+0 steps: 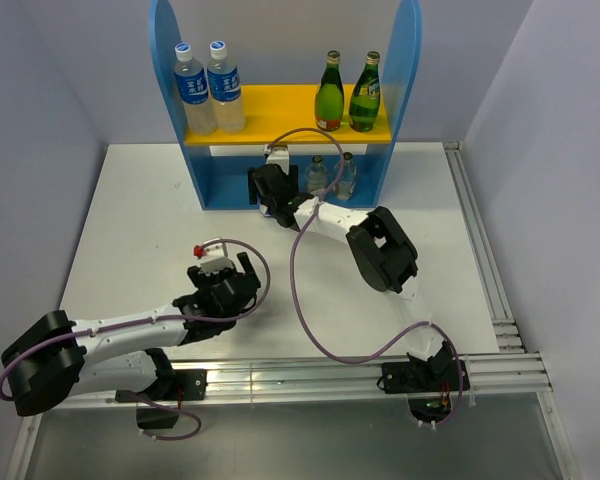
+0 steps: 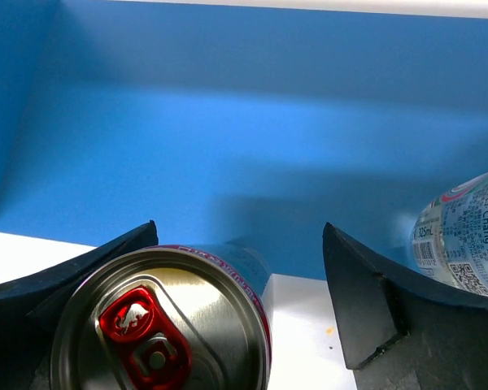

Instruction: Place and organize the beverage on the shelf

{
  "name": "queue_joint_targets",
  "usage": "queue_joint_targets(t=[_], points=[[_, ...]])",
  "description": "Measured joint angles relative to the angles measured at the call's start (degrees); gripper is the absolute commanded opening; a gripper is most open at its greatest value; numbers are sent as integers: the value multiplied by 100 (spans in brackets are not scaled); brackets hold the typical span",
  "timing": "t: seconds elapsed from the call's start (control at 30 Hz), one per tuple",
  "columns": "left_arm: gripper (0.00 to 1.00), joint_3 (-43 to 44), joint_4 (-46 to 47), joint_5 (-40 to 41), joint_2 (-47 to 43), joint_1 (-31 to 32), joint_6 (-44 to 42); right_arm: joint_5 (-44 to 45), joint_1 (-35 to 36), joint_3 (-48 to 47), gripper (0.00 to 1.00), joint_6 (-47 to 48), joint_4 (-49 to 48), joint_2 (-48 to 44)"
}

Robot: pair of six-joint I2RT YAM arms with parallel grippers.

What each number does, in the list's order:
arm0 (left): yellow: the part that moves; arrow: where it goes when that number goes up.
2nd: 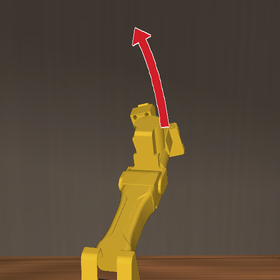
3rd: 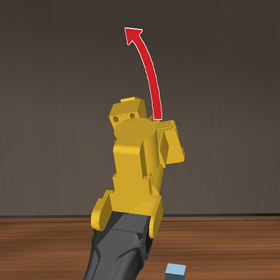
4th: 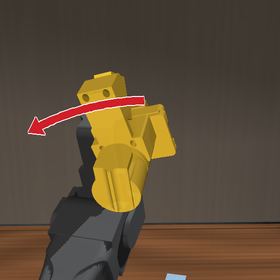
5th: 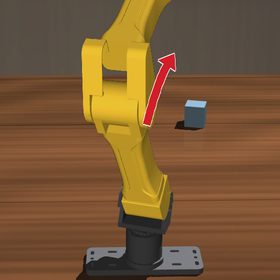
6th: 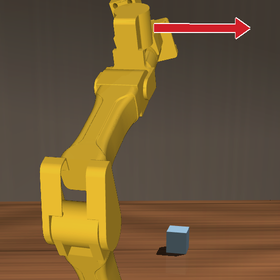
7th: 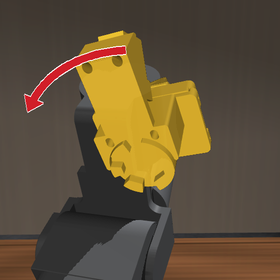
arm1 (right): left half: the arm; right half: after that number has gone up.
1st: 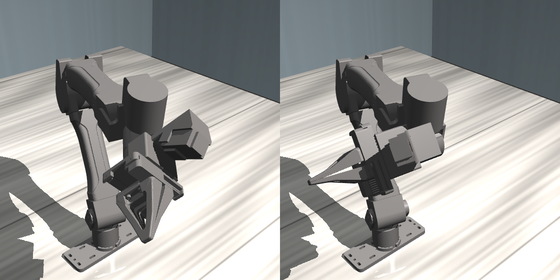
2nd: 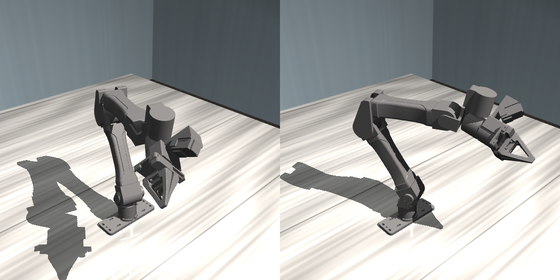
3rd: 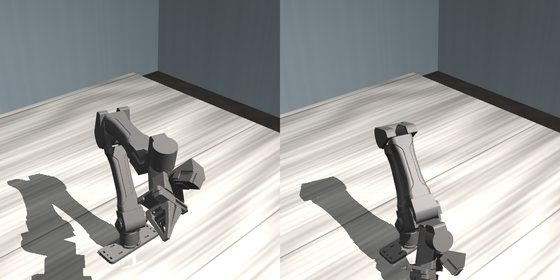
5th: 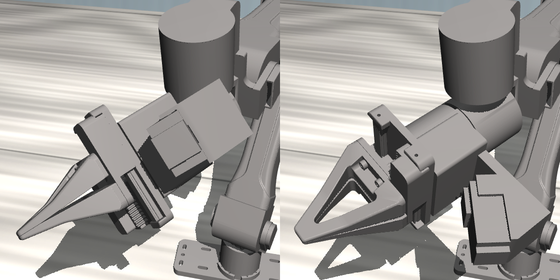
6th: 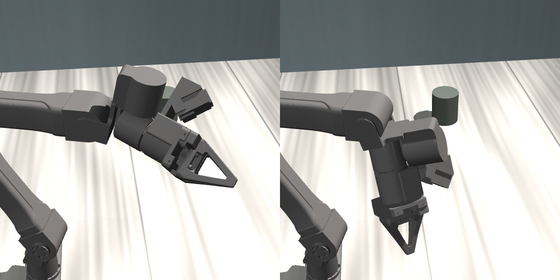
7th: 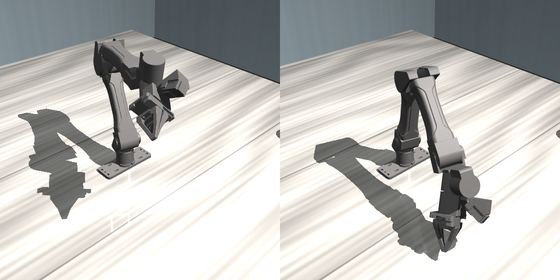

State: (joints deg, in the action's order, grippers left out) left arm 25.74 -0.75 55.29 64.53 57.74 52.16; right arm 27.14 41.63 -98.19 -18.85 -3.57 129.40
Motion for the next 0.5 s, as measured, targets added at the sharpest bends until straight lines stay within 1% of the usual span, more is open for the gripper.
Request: queue_joint_targets(t=[0.03,0.07,0.1,0.17,0.2,0.27,0.3,0.33,0.37,0.43,0.5], points=[[92,2,35,2,26,-17,-28,24,0,0,1,-15,0,-2],[90,11,57,7,68,-35,-68,31,2,0,0,-26,7,-2],[82,37,66,7,116,-63,-105,37,2,-2,0,-35,9,-2],[73,85,114,11,208,-125,-214,44,2,-4,0,-48,15,-2],[64,114,155,11,245,-168,-295,46,2,-4,0,-48,13,-2],[53,164,238,-4,260,-260,-435,52,2,-4,0,-52,7,-2],[30,184,271,-28,260,-306,-485,61,2,-2,0,-61,0,-2],[21,195,319,-68,260,-367,-551,68,2,0,0,-61,-13,-2],[9,203,350,-105,260,-431,-625,70,2,0,0,-61,-17,-2],[2,225,382,-155,273,-570,-728,81,2,0,0,-59,-26,-2],[0,271,439,-190,330,-723,-828,92,4,0,0,-50,-33,-2]])
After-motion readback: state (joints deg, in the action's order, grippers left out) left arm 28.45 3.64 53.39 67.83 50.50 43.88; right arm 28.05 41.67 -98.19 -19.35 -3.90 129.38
